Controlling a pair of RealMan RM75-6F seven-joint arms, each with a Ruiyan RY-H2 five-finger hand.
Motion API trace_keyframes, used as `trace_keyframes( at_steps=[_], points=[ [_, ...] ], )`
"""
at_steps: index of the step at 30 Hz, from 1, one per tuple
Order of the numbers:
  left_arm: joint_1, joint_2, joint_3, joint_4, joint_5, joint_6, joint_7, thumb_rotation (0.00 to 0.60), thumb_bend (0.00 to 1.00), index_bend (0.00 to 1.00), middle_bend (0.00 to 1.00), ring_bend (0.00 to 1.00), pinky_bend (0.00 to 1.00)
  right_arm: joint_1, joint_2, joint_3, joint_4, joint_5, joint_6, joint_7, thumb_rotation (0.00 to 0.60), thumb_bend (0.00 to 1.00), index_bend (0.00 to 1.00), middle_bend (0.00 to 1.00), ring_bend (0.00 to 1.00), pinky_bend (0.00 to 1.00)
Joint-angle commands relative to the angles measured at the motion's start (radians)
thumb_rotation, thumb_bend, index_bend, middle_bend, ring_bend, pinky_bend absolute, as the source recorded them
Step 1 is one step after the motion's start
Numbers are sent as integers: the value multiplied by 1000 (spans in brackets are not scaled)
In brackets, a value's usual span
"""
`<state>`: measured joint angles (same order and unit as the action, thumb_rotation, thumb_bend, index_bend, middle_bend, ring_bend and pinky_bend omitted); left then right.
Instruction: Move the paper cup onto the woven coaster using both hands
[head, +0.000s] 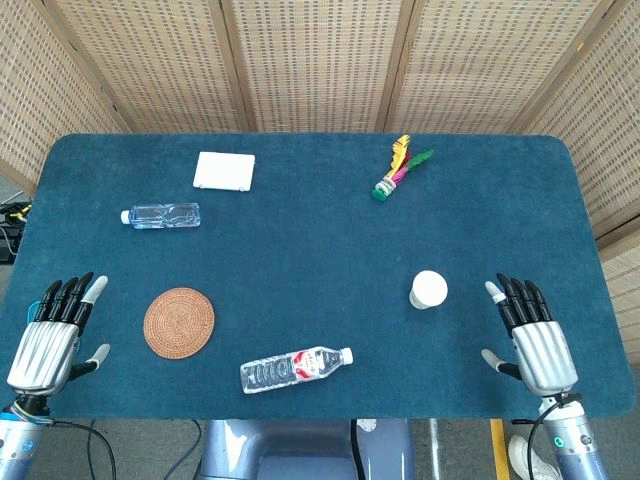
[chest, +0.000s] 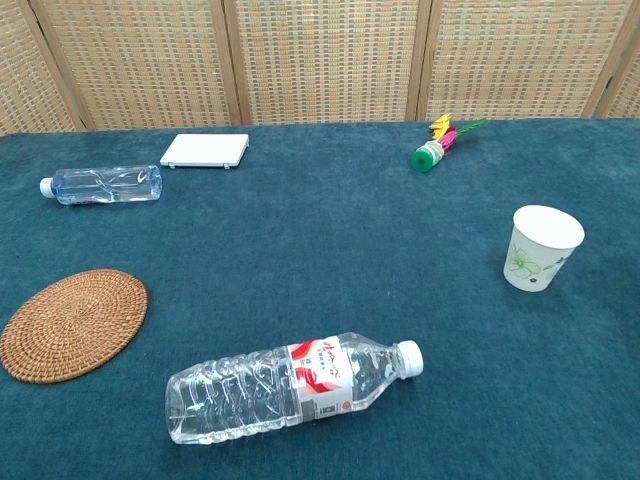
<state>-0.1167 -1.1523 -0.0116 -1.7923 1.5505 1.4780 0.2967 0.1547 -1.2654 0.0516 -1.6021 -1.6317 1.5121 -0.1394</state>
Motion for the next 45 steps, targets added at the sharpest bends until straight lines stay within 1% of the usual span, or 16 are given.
trace_keyframes(
  at_steps=[1, 4, 9, 15, 20, 28, 32, 45],
  points=[
    [1, 2, -3, 0, -3, 4, -3, 600, 270, 0, 0, 0, 0, 6, 2, 3, -4, -6, -3, 7, 600, 83, 22, 0, 0, 0],
    [2, 4, -6, 0, -8, 5, -8, 600, 269, 0, 0, 0, 0, 22, 2, 11, -9, 4, -28, 1, 600, 84, 22, 0, 0, 0],
    [0, 4, -8, 1, -12, 1, -8, 600, 270, 0, 0, 0, 0, 76, 11, 41, -42, 45, -115, -26, 600, 83, 22, 0, 0, 0],
    [0, 5, -9, 2, -14, 0, -11, 600, 269, 0, 0, 0, 0, 170, 8, 91, -64, 161, -285, -72, 600, 83, 22, 0, 0, 0],
    [-3, 3, -10, 4, -19, -9, -11, 600, 269, 0, 0, 0, 0, 223, -4, 119, -68, 251, -375, -122, 600, 84, 28, 0, 0, 0],
    [-5, 2, -13, 7, -26, -13, -14, 600, 269, 0, 0, 0, 0, 286, -44, 146, -57, 361, -453, -159, 600, 83, 43, 0, 0, 0],
    [-5, 2, -13, 8, -25, -12, -15, 600, 270, 0, 0, 0, 0, 310, -60, 148, -44, 395, -475, -181, 600, 84, 58, 0, 0, 0],
    [-7, 0, -11, 8, -26, -16, -12, 600, 270, 0, 0, 0, 0, 366, -105, 138, 34, 492, -531, -209, 600, 84, 150, 0, 0, 0]
  ],
)
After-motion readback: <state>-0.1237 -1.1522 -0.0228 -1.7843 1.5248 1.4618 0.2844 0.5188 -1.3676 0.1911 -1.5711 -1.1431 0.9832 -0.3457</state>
